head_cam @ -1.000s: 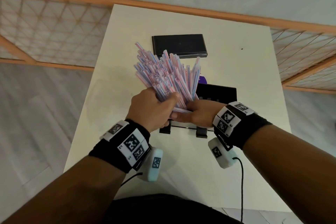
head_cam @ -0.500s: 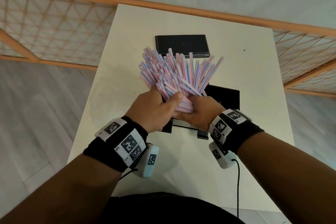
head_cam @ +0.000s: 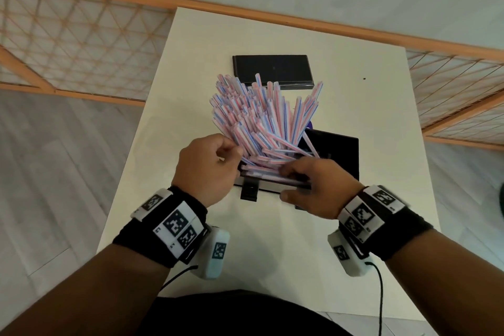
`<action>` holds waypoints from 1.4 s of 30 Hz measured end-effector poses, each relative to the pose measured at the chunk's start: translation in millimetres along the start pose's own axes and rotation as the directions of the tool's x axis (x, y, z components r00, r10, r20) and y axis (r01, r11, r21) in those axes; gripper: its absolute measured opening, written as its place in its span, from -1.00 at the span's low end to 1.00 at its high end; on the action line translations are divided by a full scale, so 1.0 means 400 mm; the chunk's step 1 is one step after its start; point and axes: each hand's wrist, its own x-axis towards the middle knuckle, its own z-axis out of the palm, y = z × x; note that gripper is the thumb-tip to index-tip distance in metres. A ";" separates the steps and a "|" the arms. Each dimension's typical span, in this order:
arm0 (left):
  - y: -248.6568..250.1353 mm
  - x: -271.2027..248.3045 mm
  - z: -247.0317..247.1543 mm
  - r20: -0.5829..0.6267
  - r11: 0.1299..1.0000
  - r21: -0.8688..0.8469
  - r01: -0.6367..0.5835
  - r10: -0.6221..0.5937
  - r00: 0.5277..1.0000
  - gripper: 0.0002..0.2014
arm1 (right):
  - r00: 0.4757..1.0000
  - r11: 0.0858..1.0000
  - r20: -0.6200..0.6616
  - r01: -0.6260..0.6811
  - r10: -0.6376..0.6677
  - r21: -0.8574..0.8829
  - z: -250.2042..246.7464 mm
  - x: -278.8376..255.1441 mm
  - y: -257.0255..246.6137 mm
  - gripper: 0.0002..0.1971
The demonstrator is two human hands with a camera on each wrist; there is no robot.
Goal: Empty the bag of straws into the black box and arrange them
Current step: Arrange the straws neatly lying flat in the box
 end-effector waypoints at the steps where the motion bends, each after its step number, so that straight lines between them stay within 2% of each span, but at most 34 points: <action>1: 0.002 0.000 0.000 -0.004 0.999 0.027 -0.023 0.023 1.000 -0.81 | 1.000 1.000 0.011 -0.017 0.017 0.021 0.000 0.005 -0.001 -0.68; 2: 0.004 -0.002 -0.002 -0.024 0.997 0.058 -0.059 0.061 0.998 -0.81 | 0.999 0.999 0.034 -0.035 0.034 0.006 -0.001 0.011 0.000 -0.71; 4: 0.007 -0.005 -0.002 -0.073 0.988 0.096 -0.121 0.128 0.989 -0.82 | 0.994 0.994 0.091 -0.055 0.063 -0.092 0.002 0.016 -0.001 -0.62; 5: 0.005 -0.003 0.001 -0.059 0.990 0.085 -0.111 0.116 0.992 -0.67 | 0.993 0.993 0.102 -0.045 0.056 -0.108 0.006 0.017 -0.004 -0.52; 8: 0.005 -0.001 0.013 0.122 1.000 -0.001 0.000 0.000 0.993 -0.10 | 0.995 0.997 0.098 0.006 0.002 -0.076 0.023 0.023 -0.009 -0.27; 10: 0.004 -0.001 0.024 0.212 0.998 -0.066 0.004 0.010 0.977 0.00 | 0.994 0.992 0.106 -0.014 0.027 -0.124 0.029 0.031 -0.014 -0.18; 12: 0.003 -0.003 0.037 0.251 0.982 -0.186 -0.015 0.062 0.966 -0.10 | 0.994 0.977 0.088 -0.046 0.065 -0.208 0.035 0.040 -0.022 -0.13; 15: 0.009 -0.004 0.047 0.269 0.970 -0.241 0.023 0.044 0.962 -0.30 | 0.991 0.982 0.100 -0.070 0.088 -0.173 0.047 0.042 -0.025 -0.10; 17: 0.010 -0.006 0.048 0.255 0.974 -0.218 0.061 -0.003 0.967 -0.30 | 0.989 0.981 0.107 -0.086 0.106 -0.176 0.048 0.041 -0.023 -0.10; 20: 0.007 -0.005 0.050 0.261 0.978 -0.197 0.070 -0.017 0.965 -0.24 | 0.990 0.990 0.133 -0.035 0.053 -0.133 0.042 0.046 -0.026 -0.19; 24: -0.005 -0.002 0.055 0.283 0.978 -0.200 0.068 -0.009 0.959 -0.17 | 0.978 0.991 0.170 -0.107 0.120 -0.085 0.022 0.050 -0.030 -0.44; 30: 0.003 -0.002 0.060 0.271 0.969 -0.237 0.075 -0.009 0.963 -0.27 | 0.965 0.991 0.225 -0.132 0.134 -0.021 0.020 0.071 -0.046 -0.71; 32: -0.004 0.003 0.061 0.288 0.969 -0.235 0.079 -0.008 0.958 -0.32 | 0.963 0.992 0.235 -0.127 0.130 -0.027 0.020 0.083 -0.045 -0.69; 34: -0.009 0.007 0.064 0.285 0.981 -0.183 0.072 -0.017 0.959 -0.39 | 0.967 0.995 0.237 -0.091 0.097 -0.035 0.022 0.089 -0.039 -0.58; 36: -0.021 0.012 0.071 0.198 0.999 -0.053 -0.001 0.012 0.980 -0.34 | 0.963 0.996 0.253 -0.078 0.089 -0.053 0.026 0.094 -0.037 -0.52; 38: -0.023 0.013 0.071 0.096 0.997 0.074 -0.021 0.014 0.995 -0.31 | 0.947 0.989 0.291 -0.112 0.136 -0.095 0.032 0.101 -0.038 -0.59; 40: -0.020 0.017 0.061 0.013 0.992 0.117 -0.037 0.035 0.999 -0.41 | 0.941 0.987 0.307 -0.110 0.141 -0.117 0.036 0.110 -0.043 -0.59; 42: -0.016 0.020 0.047 -0.019 0.989 0.122 -0.083 0.086 0.996 -0.44 | 0.948 0.989 0.295 -0.090 0.121 -0.117 0.038 0.119 -0.045 -0.55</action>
